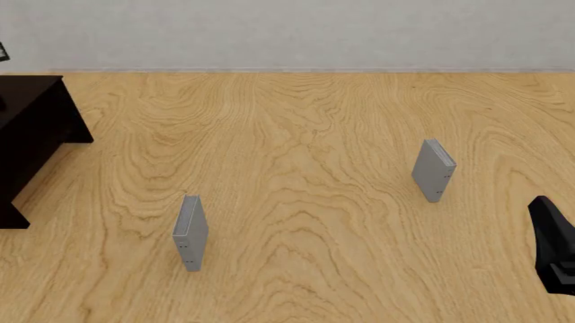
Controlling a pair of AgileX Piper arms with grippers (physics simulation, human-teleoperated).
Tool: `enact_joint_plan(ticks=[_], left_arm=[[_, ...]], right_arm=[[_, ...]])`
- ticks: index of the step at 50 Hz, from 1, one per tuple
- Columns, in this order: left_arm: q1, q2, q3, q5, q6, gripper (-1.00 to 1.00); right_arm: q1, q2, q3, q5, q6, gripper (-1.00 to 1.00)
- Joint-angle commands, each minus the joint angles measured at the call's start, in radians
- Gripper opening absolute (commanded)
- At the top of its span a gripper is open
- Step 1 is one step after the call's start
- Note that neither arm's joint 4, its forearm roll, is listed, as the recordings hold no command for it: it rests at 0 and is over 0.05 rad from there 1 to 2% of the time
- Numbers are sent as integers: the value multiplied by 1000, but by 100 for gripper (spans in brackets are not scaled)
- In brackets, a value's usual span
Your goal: Pick up the book in the middle and place it on the cabinet shelf.
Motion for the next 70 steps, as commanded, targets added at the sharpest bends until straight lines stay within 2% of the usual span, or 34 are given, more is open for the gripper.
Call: enact_joint_plan(ticks=[1,7,53,70], left_arm=[[7,73,-17,-57,4,-100],[23,128,-30,-75,-3,-100],[128,277,-63,-119,-42,-100],[133,312,-63,-132,-66,-100]], right_arm=[[0,0,0,0,0,100],[0,0,0,0,0,100],[0,0,0,0,0,100],[0,0,0,0,0,100]])
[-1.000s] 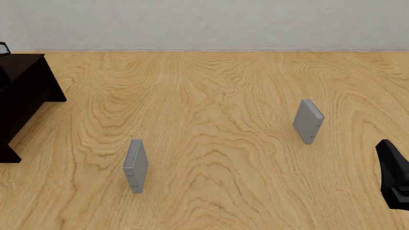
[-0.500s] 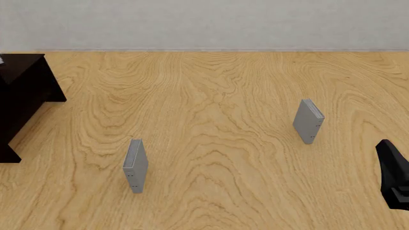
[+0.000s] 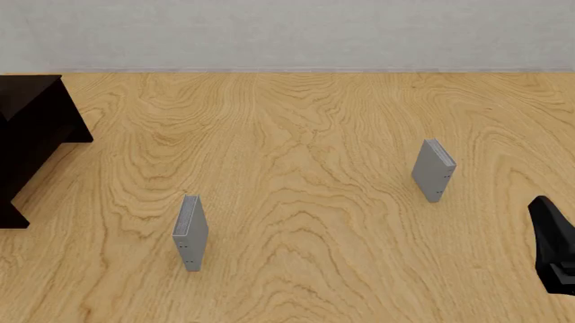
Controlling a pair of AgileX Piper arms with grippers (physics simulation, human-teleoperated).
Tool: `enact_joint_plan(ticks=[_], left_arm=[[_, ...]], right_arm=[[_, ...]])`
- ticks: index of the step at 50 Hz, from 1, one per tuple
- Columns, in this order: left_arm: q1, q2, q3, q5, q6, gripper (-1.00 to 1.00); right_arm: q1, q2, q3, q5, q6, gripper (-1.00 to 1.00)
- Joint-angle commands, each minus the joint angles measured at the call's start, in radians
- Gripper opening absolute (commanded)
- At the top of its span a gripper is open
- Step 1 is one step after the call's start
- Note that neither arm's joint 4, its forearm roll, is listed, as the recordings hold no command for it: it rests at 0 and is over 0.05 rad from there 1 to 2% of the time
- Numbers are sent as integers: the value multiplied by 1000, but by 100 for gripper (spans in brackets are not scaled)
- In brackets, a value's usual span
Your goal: Pick up the book in the middle and place it on the cabinet shelf.
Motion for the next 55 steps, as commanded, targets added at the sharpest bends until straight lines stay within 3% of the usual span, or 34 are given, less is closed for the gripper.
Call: enact_joint_plan(ticks=[1,6,7,29,55], left_arm=[[14,32,4,2,10,-100],[15,34,-5,16,1,-100],[14,34,-5,16,3,100],[15,-44,13,66,9,100],[-117,-253,30,189,56,100]], right_arm=[[0,0,0,0,0,100],[0,0,0,0,0,100],[0,0,0,0,0,100],[0,0,0,0,0,100],[0,0,0,0,0,100]])
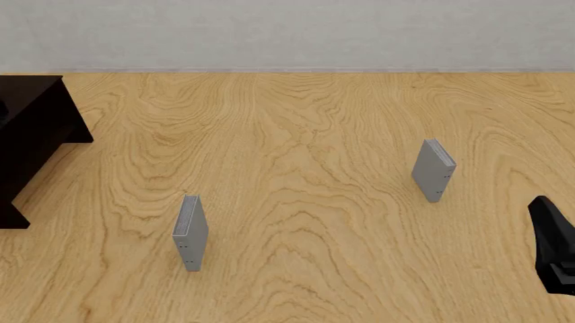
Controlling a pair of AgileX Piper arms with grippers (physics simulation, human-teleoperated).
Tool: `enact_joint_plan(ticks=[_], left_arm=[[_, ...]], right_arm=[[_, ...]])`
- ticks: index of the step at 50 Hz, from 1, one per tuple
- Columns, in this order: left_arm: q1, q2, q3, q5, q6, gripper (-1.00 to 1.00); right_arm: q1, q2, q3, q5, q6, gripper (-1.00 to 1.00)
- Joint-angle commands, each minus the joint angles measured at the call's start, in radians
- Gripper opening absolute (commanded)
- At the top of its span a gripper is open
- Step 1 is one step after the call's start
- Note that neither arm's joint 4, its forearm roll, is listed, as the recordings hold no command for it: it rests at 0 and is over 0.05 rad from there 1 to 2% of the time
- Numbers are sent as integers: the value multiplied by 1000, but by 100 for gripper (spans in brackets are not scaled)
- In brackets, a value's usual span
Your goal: Pick up the book in the middle and place it on the cabinet shelf.
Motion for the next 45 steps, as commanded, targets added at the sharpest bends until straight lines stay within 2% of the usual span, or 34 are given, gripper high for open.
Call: enact_joint_plan(ticks=[1,30,33,35,37,39,41,42,45], left_arm=[[-41,-67,4,33,19,100],[-99,-183,35,96,24,100],[-113,-195,34,102,16,100],[-160,-229,22,128,-29,100],[-176,-236,24,117,-30,100],[-219,-267,11,147,-72,100],[-228,-269,24,132,-58,100],[-257,-292,10,154,-91,100],[-272,-306,12,150,-97,100]], right_arm=[[0,0,0,0,0,100],[0,0,0,0,0,100],[0,0,0,0,0,100],[0,0,0,0,0,100],[0,0,0,0,0,100],[0,0,0,0,0,100],[0,0,0,0,0,100],[0,0,0,0,0,100],[0,0,0,0,0,100]])
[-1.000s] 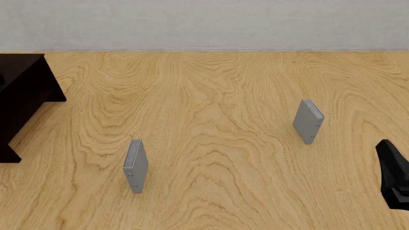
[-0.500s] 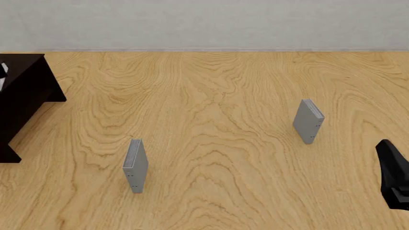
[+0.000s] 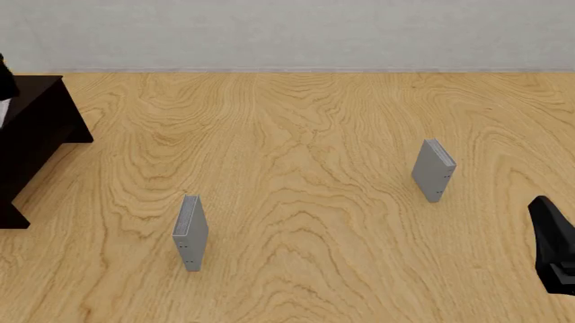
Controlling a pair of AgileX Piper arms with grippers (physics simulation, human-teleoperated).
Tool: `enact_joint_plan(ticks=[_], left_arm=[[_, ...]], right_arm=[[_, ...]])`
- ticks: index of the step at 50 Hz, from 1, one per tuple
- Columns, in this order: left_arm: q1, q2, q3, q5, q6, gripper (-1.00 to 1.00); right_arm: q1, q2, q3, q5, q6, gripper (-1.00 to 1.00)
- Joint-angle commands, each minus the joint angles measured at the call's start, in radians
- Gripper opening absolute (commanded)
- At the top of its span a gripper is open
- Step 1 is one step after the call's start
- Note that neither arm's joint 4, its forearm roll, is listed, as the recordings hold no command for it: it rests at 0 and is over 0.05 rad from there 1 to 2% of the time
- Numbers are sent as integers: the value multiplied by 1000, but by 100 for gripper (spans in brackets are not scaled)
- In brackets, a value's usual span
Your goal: Pick up the book in the middle and place it on the cabinet shelf.
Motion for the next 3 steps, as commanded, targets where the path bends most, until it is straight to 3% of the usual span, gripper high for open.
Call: enact_joint_plan(ticks=[1,3], left_arm=[[-120,-96,-19,52,-91,100],[-126,-100,-8,37,-87,100]], right_arm=[[0,0,0,0,0,100],[0,-2,0,1,0,100]])
